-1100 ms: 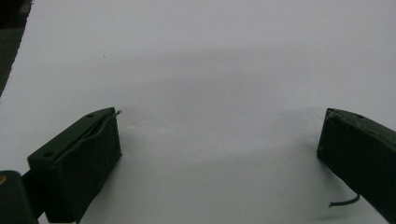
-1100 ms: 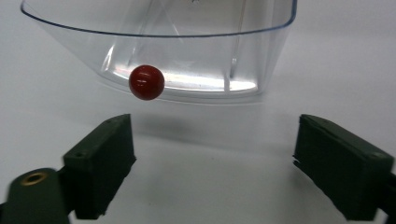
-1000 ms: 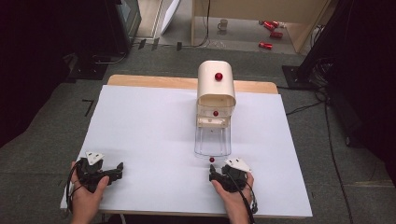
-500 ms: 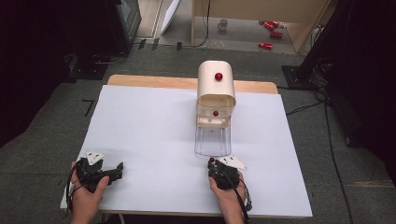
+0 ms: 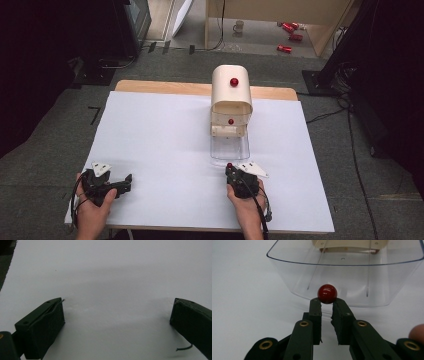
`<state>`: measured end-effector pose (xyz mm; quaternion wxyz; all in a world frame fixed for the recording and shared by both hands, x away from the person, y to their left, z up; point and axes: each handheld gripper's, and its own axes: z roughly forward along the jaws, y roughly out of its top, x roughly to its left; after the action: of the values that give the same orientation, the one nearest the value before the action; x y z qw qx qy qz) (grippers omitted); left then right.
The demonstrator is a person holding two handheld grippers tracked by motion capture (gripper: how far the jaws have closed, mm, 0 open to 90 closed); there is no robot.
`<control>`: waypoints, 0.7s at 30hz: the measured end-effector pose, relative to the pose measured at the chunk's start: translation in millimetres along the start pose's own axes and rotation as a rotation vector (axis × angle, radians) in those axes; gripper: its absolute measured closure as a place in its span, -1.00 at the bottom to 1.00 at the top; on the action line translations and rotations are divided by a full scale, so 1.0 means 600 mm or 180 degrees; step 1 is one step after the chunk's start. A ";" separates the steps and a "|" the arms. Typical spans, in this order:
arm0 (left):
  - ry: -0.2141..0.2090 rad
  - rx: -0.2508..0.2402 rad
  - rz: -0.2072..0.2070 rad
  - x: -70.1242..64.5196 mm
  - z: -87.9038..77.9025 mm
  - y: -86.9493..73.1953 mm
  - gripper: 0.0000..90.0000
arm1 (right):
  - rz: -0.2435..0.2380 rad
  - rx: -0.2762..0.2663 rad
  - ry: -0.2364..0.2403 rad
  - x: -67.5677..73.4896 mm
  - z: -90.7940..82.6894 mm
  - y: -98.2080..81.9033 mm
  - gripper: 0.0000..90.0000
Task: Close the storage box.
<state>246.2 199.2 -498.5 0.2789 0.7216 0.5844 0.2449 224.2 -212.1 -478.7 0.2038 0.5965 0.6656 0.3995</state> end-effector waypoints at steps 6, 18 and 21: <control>-0.0003 0.0003 0.0002 0.000 0.000 0.000 -1.00 | -0.0017 -0.0017 -0.0017 0.000 0.004 0.018 0.76; -0.0001 0.0005 0.0003 0.000 0.000 0.000 -1.00 | -0.0047 -0.0012 -0.0040 -0.006 0.029 0.060 0.76; -0.0002 0.0003 0.0001 0.000 0.000 0.000 -1.00 | -0.0036 -0.0016 -0.0039 -0.008 0.035 0.070 0.76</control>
<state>246.2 199.2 -498.4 0.2786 0.7219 0.5843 0.2444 267.8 -211.9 -459.7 0.2115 0.5947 0.6668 0.3963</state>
